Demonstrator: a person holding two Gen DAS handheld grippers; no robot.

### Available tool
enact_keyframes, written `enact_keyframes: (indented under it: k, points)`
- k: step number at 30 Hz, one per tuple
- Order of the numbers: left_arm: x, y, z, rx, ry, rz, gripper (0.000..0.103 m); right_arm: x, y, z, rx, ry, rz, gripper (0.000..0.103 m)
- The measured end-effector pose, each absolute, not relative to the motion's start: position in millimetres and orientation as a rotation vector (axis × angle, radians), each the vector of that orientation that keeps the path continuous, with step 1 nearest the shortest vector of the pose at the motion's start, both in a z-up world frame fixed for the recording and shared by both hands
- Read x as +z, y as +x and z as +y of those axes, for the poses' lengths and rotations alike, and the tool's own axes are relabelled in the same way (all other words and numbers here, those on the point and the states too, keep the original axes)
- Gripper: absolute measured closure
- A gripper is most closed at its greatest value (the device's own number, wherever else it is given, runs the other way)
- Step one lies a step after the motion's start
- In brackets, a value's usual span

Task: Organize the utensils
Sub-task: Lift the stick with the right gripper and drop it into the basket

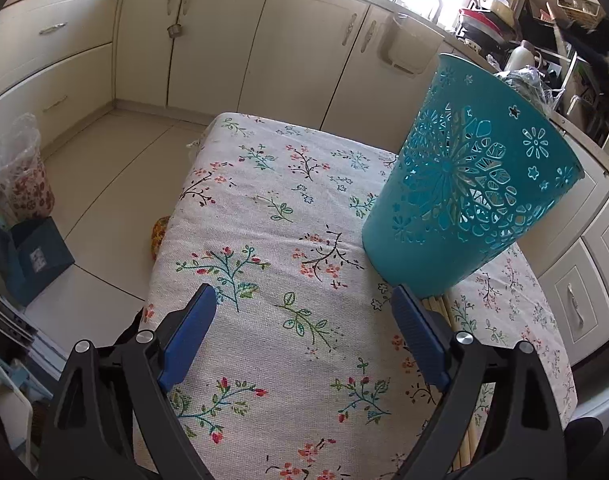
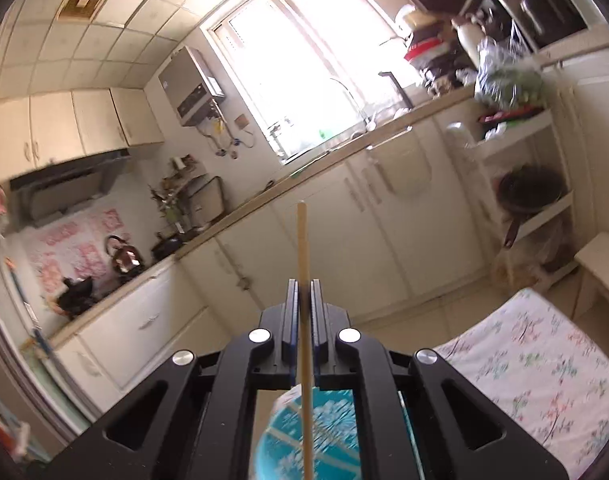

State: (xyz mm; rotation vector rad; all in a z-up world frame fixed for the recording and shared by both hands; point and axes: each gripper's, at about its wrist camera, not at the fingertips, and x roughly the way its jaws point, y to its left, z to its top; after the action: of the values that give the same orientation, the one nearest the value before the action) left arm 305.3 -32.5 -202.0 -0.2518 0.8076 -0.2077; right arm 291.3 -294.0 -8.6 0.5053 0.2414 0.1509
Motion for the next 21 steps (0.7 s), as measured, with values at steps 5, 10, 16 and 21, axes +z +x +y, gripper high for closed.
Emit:
enact_keyframes:
  k: [5,10,16,21]
  points:
    - [-202.3,305.9,-30.9,-0.217,-0.269,0.804,0.017,-30.6,297.0,-285.6,0.096,0.375,0.287,0.096]
    - [-202.3,305.9,-29.7,-0.218,-0.276,0.801,0.017,-41.1,291.8,-280.0,0.12,0.334,0.342,0.095]
    - [-202.2,306.0,-29.3,-0.205,-0.273,0.801,0.017,-37.8,257.9,-284.9,0.129,0.345,0.331,0.082]
    - [-201.2,304.8,-29.4,-0.188,-0.267,0.797,0.017,-37.0,213.6,-292.0,0.128,0.346,0.323,0.074]
